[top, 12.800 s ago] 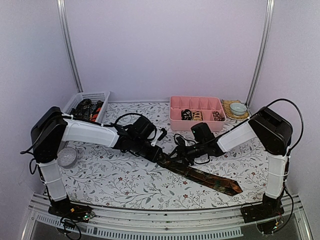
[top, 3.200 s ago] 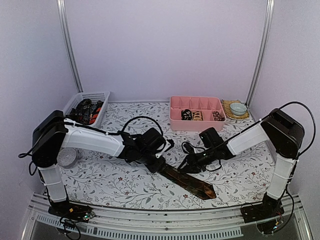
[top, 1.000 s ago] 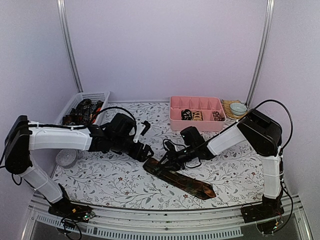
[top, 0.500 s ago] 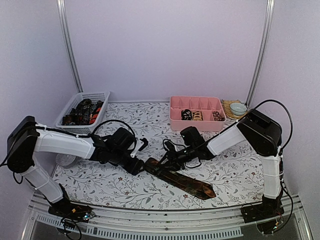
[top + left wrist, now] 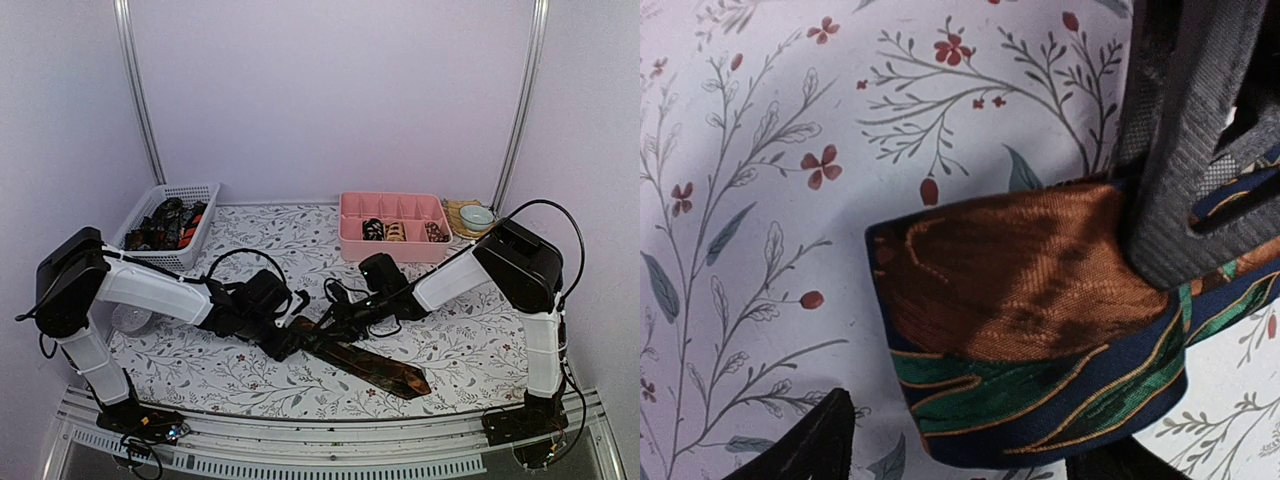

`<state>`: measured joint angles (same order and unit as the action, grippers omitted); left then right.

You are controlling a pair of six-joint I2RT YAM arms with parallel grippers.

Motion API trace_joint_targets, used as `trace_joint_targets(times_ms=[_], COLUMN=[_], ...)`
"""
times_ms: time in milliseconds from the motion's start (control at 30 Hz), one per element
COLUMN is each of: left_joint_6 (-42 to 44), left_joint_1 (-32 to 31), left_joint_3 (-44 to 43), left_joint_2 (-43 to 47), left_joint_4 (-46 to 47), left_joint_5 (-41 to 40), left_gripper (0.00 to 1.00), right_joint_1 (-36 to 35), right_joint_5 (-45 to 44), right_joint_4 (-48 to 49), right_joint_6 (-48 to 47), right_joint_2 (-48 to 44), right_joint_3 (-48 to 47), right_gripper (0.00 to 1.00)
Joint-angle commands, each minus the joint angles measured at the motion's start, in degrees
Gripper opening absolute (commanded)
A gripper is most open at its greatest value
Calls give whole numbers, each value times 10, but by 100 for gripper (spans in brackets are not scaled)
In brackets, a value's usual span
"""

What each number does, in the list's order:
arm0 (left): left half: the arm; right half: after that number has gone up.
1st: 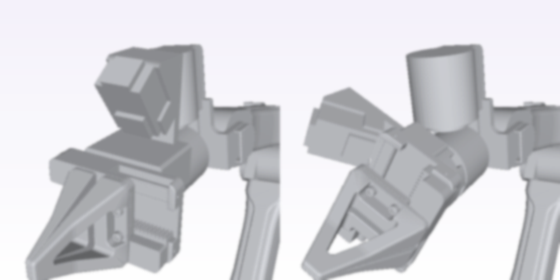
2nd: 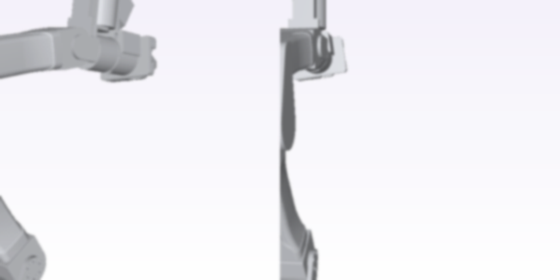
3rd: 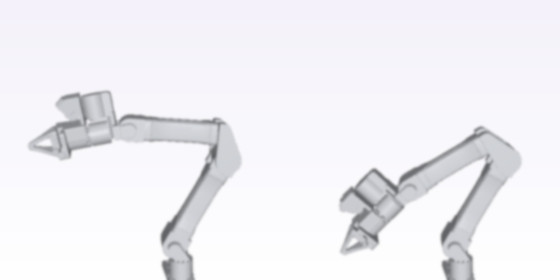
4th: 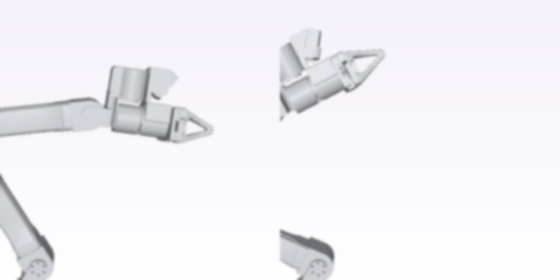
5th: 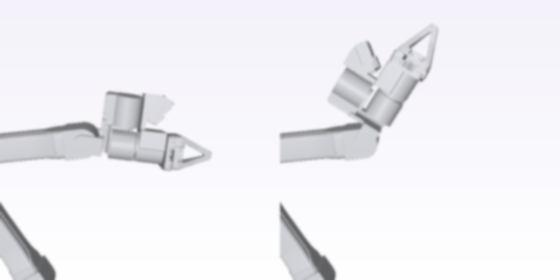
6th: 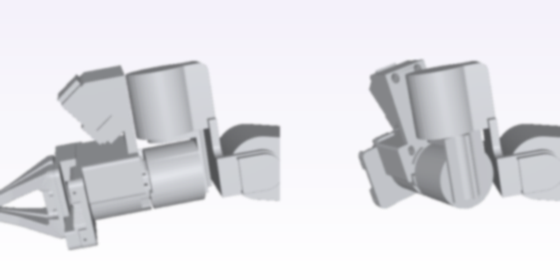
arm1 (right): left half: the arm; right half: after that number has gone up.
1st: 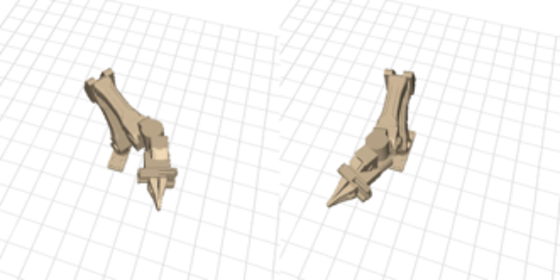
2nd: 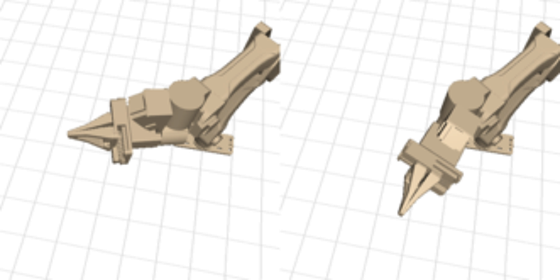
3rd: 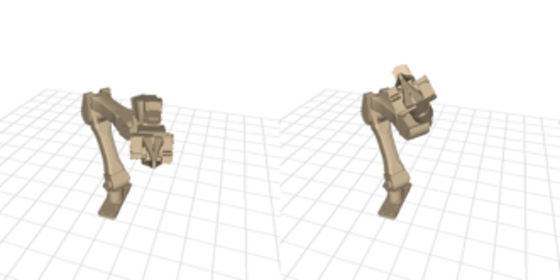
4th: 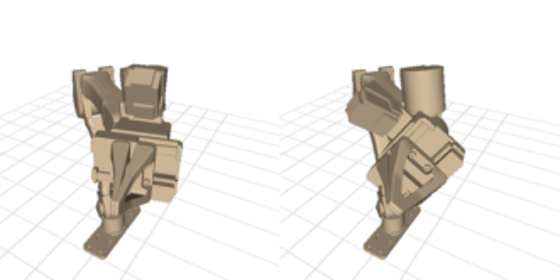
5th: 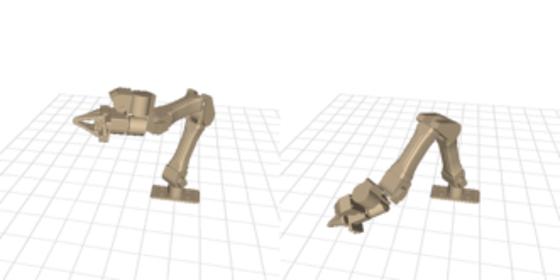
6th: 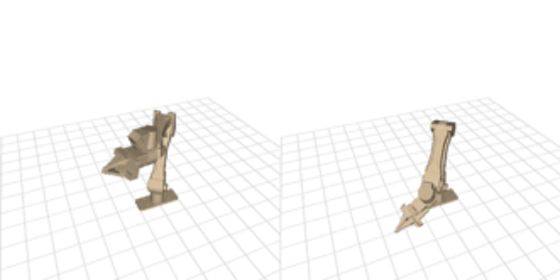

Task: Roll the ties
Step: Roll the tie at the center of the board.

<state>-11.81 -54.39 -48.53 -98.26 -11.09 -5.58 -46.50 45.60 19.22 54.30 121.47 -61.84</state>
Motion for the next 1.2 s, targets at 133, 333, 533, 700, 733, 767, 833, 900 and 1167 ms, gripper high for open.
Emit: trace_joint_targets(times_ms=[133, 333, 533, 700, 733, 767, 833, 900, 1167], left_joint_6=[3, -13, -31, -44, -46, -47, -50, -53, -56], left_joint_1=[4, 24, 23, 19, 18, 18, 18, 18, 18], left_joint_3=[49, 79, 64, 63, 62, 62, 63, 64, 62], left_joint_2=[54, 72, 41, 32, 30, 29, 29, 30, 34], left_joint_4=[55, 99, 113, 118, 117, 115, 110, 108, 104], left_joint_5=[27, 49, 52, 48, 47, 43, 35, 29, 25], left_gripper=[72, 71, 71, 71, 71, 71, 71, 71, 71], right_joint_1=[-9, -10, -14, -22, -24, -26, -30, -34, -48], right_joint_5=[-22, -22, -20, -19, -19, -19, -20, -23, -32], right_joint_4=[-40, -37, -35, -36, -36, -35, -37, -43, -66], right_joint_6=[-3, -3, 0, 2, 2, 2, 1, 0, -13], right_joint_2=[43, 49, 46, 41, 38, 36, 32, 27, 28], right_joint_3=[-2, -3, -6, -6, -5, -5, -6, -8, -21], right_gripper=[30, 30, 30, 31, 33, 33, 34, 33, 33])
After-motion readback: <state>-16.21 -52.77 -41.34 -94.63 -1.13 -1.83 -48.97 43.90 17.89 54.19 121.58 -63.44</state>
